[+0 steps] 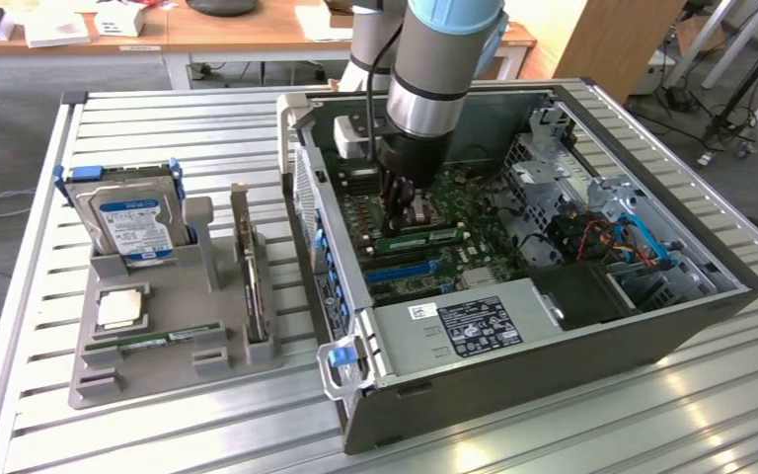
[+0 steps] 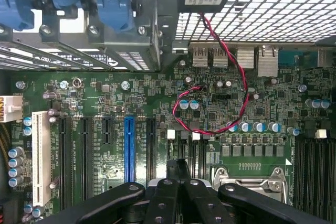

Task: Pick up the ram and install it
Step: 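Press down the ram until it locks into place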

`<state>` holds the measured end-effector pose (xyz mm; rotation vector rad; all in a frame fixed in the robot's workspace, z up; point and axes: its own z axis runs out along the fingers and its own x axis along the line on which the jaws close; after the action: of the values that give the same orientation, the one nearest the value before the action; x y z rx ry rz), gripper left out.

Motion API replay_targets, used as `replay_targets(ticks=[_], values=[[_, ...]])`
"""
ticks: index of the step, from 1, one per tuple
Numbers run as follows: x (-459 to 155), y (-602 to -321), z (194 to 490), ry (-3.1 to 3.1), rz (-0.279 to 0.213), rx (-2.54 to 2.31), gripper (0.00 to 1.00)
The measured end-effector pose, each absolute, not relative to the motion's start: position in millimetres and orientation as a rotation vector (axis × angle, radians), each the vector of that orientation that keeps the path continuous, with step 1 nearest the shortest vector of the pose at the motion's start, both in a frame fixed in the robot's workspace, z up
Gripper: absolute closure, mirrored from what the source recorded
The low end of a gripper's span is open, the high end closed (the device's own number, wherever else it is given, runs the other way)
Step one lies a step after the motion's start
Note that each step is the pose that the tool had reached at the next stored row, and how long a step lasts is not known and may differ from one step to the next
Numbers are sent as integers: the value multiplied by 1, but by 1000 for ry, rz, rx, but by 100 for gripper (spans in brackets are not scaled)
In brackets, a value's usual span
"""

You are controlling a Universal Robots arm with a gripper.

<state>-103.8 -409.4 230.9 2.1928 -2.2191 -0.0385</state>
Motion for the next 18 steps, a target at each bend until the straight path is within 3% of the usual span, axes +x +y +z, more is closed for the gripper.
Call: replay_targets(ticks=[18], values=[[-104, -409, 225, -2219, -38, 2193, 89]])
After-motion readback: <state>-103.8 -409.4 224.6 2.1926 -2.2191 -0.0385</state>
